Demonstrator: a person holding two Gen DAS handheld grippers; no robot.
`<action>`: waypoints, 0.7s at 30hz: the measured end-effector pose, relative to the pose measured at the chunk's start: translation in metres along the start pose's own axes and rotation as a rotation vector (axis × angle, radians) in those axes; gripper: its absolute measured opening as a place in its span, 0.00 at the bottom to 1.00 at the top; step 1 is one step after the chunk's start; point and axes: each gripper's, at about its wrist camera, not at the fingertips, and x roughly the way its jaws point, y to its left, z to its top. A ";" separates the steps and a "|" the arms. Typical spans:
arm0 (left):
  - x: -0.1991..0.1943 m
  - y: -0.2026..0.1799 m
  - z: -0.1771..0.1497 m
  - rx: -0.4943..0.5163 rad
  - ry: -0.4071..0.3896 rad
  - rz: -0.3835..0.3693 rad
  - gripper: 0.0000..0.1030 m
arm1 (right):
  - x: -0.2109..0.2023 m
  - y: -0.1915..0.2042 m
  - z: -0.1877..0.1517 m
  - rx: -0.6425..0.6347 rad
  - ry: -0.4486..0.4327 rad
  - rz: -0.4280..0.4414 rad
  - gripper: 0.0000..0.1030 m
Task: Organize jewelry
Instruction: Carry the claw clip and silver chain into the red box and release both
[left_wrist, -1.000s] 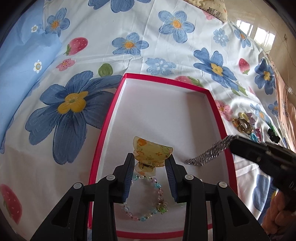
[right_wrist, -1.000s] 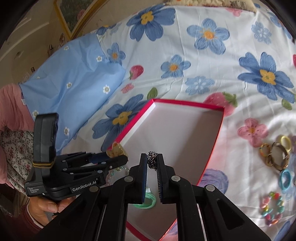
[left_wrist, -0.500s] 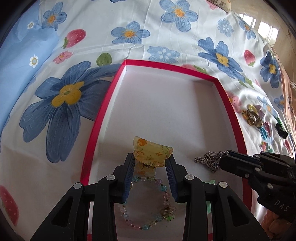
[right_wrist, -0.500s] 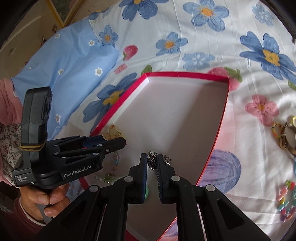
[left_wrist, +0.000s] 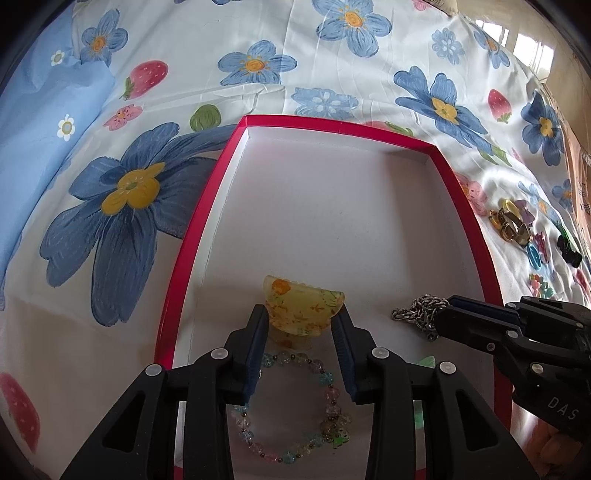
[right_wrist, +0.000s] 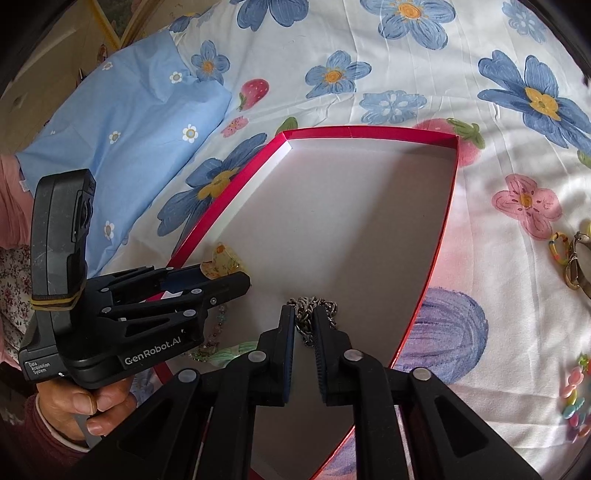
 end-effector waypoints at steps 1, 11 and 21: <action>0.000 0.000 0.000 -0.001 0.000 -0.002 0.37 | 0.000 -0.001 0.000 0.004 0.000 0.005 0.14; -0.009 0.000 0.000 -0.009 -0.007 0.010 0.53 | -0.012 -0.004 0.001 0.031 -0.022 0.035 0.29; -0.045 -0.007 -0.006 -0.016 -0.059 0.004 0.63 | -0.052 -0.009 -0.001 0.053 -0.100 0.045 0.39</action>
